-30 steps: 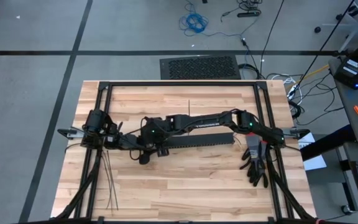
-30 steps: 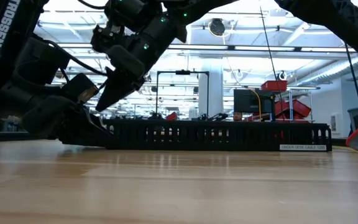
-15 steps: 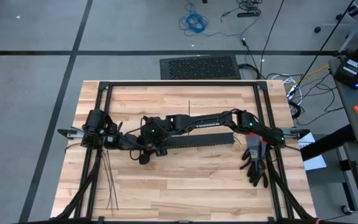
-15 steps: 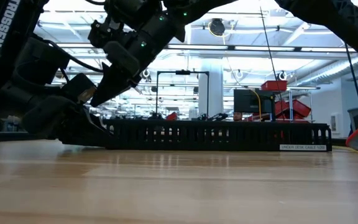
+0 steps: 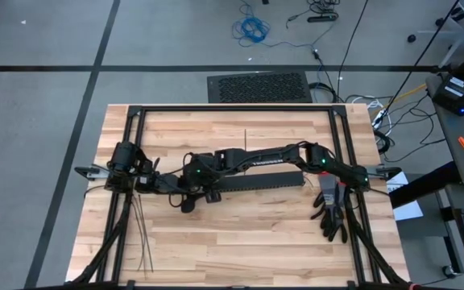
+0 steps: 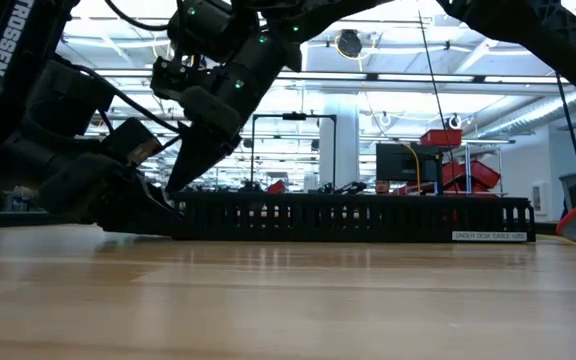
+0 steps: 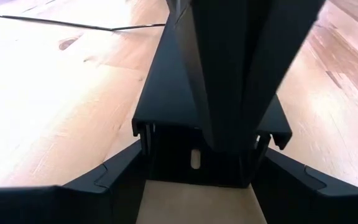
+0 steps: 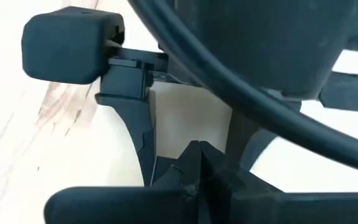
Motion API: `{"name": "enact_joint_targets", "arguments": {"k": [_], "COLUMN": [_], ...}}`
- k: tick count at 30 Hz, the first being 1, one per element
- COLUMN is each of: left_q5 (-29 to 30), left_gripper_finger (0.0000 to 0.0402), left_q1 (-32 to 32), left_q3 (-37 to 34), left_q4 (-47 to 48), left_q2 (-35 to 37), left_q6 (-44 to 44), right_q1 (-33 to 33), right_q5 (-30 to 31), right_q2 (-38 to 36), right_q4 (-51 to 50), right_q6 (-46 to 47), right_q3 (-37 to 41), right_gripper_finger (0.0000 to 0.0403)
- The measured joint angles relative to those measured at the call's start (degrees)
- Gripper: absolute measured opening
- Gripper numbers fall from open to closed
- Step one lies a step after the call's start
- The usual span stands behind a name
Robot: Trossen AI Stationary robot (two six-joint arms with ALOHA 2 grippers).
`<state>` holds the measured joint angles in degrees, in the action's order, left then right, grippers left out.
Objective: Ziptie cables
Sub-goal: Close the black cable duct
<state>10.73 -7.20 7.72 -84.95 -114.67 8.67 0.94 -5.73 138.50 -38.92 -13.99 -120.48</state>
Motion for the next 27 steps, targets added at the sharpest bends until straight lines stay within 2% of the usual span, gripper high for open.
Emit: {"name": "enact_joint_targets", "arguments": {"k": [12, 22, 24, 27], "left_q5": [-0.05, -0.03, -0.03, -0.03], "left_gripper_finger": [0.0255, 0.0255, 0.0255, 0.0255], "left_q1": [0.0, 0.0, -0.01, -0.02], "left_q3": [0.01, -0.1, -0.1, -0.21], "left_q4": [0.2, 0.16, 0.16, -0.04], "left_q2": [-0.04, -0.04, -0.02, -0.02], "left_q6": [-0.04, -0.02, -0.04, -0.04], "right_q1": [0.15, -0.42, -1.12, -3.01], "right_q5": [2.92, 3.55, 5.87, 13.27], "right_q2": [-1.17, -2.09, -3.12, -5.28], "right_q4": [-6.5, -6.26, -7.41, -11.1], "right_q6": [0.9, 0.76, 1.18, 1.63], "right_q3": [0.0, 0.28, 0.31, 0.32], "right_gripper_finger": [0.0, 0.0, 0.0, 0.0]}}
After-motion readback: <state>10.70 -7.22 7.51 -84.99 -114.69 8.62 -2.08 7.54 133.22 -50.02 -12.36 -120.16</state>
